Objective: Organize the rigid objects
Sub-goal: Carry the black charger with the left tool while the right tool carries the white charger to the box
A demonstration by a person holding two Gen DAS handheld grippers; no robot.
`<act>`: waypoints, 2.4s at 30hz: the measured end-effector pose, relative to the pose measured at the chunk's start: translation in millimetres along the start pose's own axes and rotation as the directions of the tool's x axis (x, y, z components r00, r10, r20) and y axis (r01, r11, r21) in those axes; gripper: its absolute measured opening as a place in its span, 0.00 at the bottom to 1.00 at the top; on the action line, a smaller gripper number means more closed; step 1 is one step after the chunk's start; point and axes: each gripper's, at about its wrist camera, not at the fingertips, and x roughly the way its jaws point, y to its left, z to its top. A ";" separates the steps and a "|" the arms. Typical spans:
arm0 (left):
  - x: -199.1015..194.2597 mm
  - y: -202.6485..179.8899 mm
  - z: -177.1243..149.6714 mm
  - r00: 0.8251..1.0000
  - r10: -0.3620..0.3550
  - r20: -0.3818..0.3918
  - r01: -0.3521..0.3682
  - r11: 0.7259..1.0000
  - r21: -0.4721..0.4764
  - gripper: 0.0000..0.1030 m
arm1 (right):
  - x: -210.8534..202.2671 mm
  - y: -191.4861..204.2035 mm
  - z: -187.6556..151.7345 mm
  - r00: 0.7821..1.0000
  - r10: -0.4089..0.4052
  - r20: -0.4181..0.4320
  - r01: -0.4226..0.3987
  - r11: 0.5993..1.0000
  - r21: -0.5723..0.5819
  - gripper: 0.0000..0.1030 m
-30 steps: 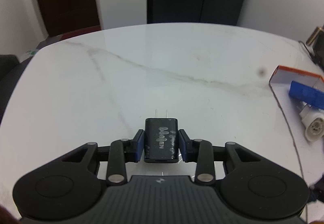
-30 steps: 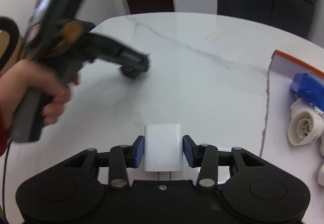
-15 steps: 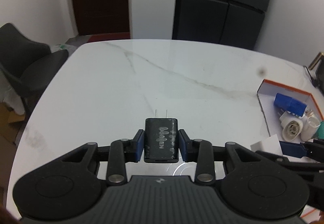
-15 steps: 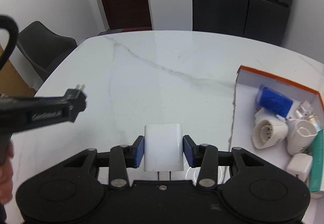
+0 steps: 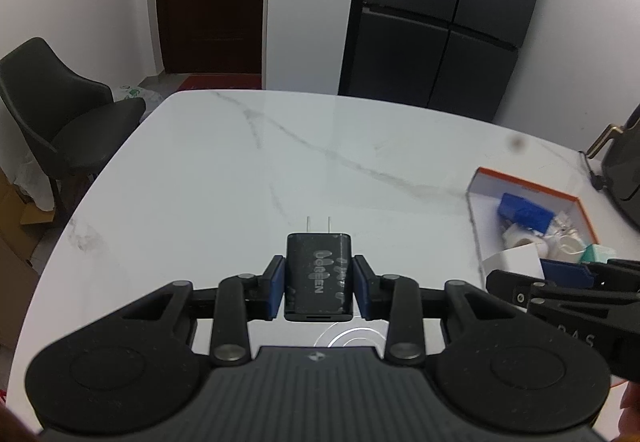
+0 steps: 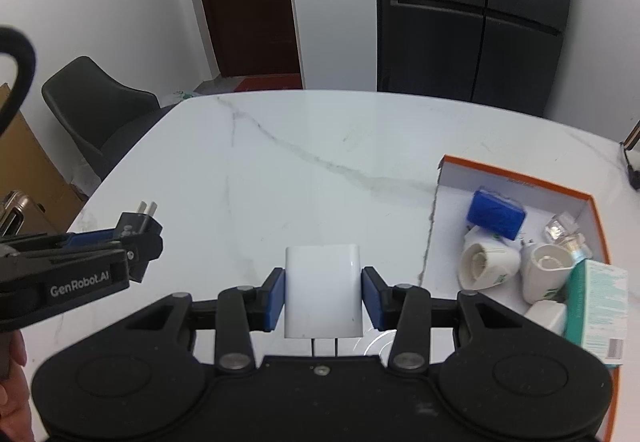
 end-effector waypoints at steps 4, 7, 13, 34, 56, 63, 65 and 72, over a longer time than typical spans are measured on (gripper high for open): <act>-11.5 -13.4 -2.2 1.000 -0.020 0.015 0.019 1.000 0.011 0.35 | -14.3 -11.3 -4.2 1.000 -0.007 0.014 0.006 1.000 0.019 0.49; -17.3 -26.7 -5.3 0.999 -0.041 0.019 0.041 0.999 0.028 0.35 | -23.7 -20.6 -8.9 1.000 -0.015 0.021 0.014 0.999 0.036 0.49; -24.3 -54.1 -12.8 0.996 -0.090 0.019 0.088 0.994 0.069 0.35 | -45.4 -40.1 -22.4 0.998 -0.044 0.039 0.041 0.996 0.073 0.49; -30.4 -161.9 -34.0 0.967 -0.254 -0.009 0.250 0.945 0.212 0.35 | -109.0 -133.6 -63.1 0.977 -0.206 0.049 0.189 0.955 0.229 0.49; -13.3 -210.8 -52.0 0.966 -0.251 -0.057 0.257 0.934 0.247 0.35 | -105.2 -182.1 -81.9 0.975 -0.221 0.007 0.212 0.942 0.260 0.49; 0.9 -214.8 -54.0 0.972 -0.222 -0.078 0.235 0.945 0.229 0.35 | -87.6 -191.5 -81.6 0.978 -0.210 -0.018 0.207 0.945 0.252 0.49; 4.7 -215.8 -54.3 0.972 -0.219 -0.086 0.233 0.947 0.222 0.35 | -83.2 -193.3 -81.5 0.978 -0.206 -0.024 0.205 0.947 0.247 0.49; 11.1 -219.5 -55.8 0.974 -0.203 -0.097 0.220 0.951 0.216 0.35 | -71.1 -197.9 -81.7 0.980 -0.192 -0.046 0.198 0.953 0.230 0.49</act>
